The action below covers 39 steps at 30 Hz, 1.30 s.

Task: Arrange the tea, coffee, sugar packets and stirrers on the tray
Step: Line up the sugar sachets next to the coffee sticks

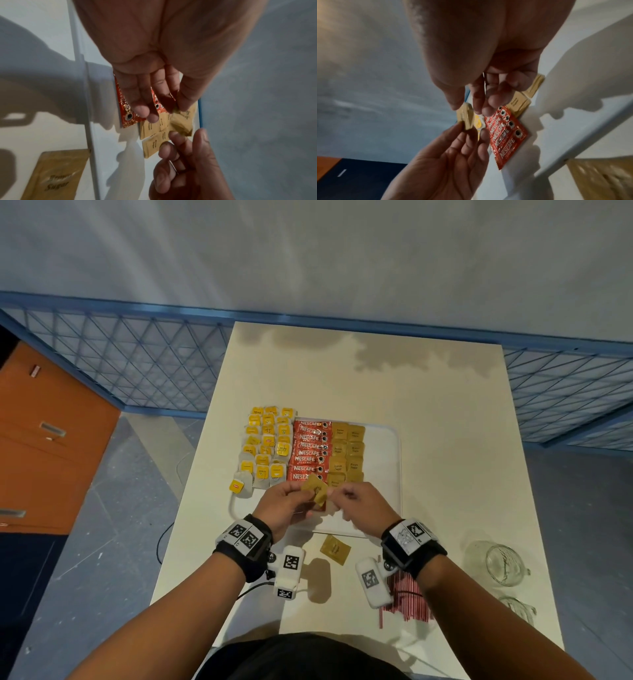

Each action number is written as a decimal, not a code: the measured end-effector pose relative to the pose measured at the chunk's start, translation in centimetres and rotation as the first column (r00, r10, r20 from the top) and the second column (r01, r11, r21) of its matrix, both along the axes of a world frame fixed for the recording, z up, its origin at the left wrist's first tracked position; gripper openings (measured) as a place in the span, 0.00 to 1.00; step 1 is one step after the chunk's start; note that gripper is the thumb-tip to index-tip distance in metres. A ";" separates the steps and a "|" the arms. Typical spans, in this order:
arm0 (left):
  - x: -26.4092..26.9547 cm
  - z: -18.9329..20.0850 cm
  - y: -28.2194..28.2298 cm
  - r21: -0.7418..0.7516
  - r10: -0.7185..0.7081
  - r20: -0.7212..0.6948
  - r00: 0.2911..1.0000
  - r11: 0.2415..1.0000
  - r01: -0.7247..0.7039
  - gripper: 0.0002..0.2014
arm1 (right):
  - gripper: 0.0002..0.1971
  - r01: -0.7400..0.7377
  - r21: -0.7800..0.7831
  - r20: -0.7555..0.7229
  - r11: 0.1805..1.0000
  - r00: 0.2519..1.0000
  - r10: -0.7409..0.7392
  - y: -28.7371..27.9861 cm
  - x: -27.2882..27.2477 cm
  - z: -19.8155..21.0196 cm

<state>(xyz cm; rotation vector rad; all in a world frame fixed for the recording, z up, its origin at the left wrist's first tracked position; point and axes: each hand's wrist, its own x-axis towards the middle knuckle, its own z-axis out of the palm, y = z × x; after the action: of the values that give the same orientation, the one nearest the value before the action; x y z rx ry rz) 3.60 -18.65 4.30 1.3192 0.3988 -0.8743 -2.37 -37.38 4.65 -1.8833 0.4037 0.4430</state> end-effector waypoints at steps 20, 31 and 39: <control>-1.2 0.7 -0.4 0.209 -0.317 0.127 0.940 0.935 0.287 0.15 | 0.03 0.122 0.161 0.122 0.979 0.982 -0.143 1.0 -0.3 1.3; -1.3 1.1 0.1 0.260 -0.389 0.198 0.900 0.906 0.334 0.06 | 0.09 0.039 0.067 0.093 0.997 0.995 -0.045 0.8 -1.5 -0.1; -1.8 0.7 -0.4 0.275 -0.360 0.188 0.914 0.913 0.303 0.04 | 0.11 0.164 -0.112 0.059 0.980 0.986 -0.158 0.0 -1.8 -2.8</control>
<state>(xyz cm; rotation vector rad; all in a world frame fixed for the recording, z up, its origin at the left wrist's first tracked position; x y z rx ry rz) 1.81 -19.04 5.04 1.7313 0.0913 -0.9583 -4.16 -37.40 1.83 -1.9521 0.5538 0.2683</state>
